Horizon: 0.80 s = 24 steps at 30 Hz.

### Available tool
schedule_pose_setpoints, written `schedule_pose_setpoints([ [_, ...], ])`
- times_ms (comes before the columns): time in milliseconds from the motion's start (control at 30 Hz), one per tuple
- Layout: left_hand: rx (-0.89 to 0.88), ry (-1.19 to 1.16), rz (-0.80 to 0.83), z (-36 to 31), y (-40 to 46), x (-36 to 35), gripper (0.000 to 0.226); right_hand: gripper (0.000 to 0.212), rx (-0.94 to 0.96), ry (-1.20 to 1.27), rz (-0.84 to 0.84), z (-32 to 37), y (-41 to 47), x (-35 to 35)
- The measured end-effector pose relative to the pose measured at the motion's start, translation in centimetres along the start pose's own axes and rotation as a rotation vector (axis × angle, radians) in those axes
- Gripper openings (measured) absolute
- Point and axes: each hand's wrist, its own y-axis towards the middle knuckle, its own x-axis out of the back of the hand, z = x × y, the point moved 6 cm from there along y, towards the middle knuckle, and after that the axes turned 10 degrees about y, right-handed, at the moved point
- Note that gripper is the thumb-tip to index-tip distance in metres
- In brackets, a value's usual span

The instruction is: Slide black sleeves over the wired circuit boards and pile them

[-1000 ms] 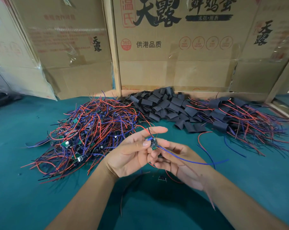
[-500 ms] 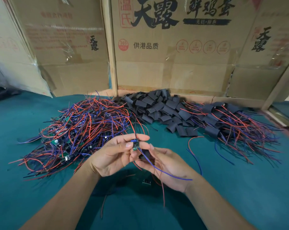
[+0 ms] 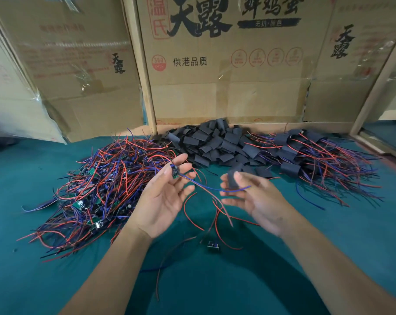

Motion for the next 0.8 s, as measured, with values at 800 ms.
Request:
schedule_pose_setpoints([
  [800,0.016,0.118,-0.148,0.6,0.2,1.0,0.04,0.021,0.176,-1.391,0.437,0.4,-2.8,-3.0],
])
